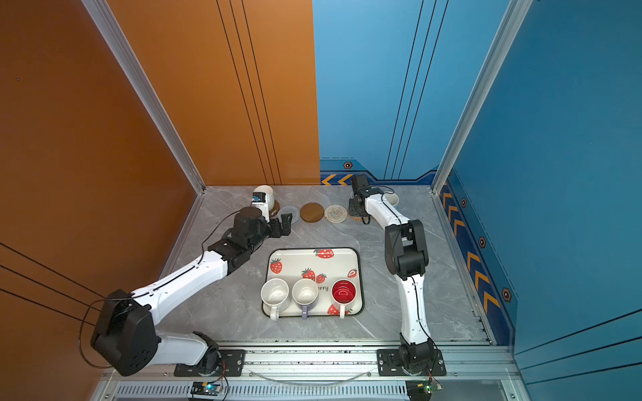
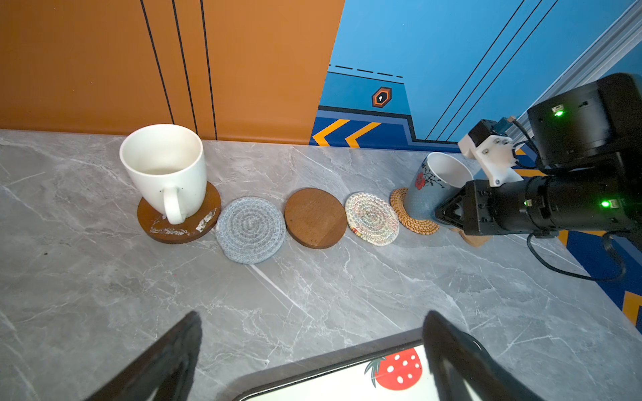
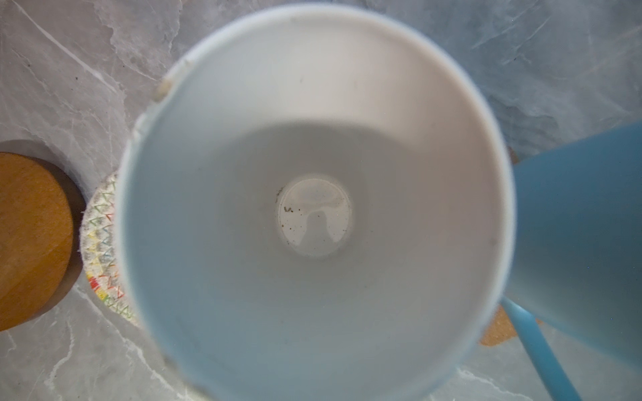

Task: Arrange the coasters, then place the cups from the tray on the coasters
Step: 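Lower the mug onto the rattan coaster and open the right gripper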

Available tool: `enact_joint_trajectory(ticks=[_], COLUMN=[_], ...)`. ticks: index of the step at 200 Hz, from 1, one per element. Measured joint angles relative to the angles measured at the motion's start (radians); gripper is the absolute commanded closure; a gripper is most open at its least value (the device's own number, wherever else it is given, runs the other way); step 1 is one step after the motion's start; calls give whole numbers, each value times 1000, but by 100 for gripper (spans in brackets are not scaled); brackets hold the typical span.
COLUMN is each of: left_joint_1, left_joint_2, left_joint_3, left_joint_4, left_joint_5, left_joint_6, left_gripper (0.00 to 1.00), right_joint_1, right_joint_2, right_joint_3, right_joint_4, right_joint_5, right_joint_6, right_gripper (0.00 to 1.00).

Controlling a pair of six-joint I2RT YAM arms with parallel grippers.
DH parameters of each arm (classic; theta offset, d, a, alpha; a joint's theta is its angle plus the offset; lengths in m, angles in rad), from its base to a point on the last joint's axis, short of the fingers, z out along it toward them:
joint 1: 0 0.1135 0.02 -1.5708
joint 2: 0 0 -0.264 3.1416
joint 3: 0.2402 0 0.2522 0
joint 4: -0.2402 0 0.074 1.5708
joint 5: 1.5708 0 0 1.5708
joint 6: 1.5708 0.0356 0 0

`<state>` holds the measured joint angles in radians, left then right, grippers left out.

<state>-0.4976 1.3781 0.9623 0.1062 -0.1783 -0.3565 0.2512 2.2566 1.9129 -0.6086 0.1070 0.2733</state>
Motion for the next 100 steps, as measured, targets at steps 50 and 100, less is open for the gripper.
enact_joint_trajectory(ticks=[50, 100], left_joint_1=[0, 0], left_joint_2=[4, 4], left_joint_3=[0, 0], left_joint_4=[0, 0], left_joint_5=[1, 2], left_joint_6=[0, 0], left_gripper=[0, 0], right_joint_1=[-4, -4], right_joint_2=[0, 0], right_joint_3=[-4, -14], right_joint_4=[8, 26], right_joint_5=[-3, -3], right_joint_6=[15, 16], right_gripper=[99, 86])
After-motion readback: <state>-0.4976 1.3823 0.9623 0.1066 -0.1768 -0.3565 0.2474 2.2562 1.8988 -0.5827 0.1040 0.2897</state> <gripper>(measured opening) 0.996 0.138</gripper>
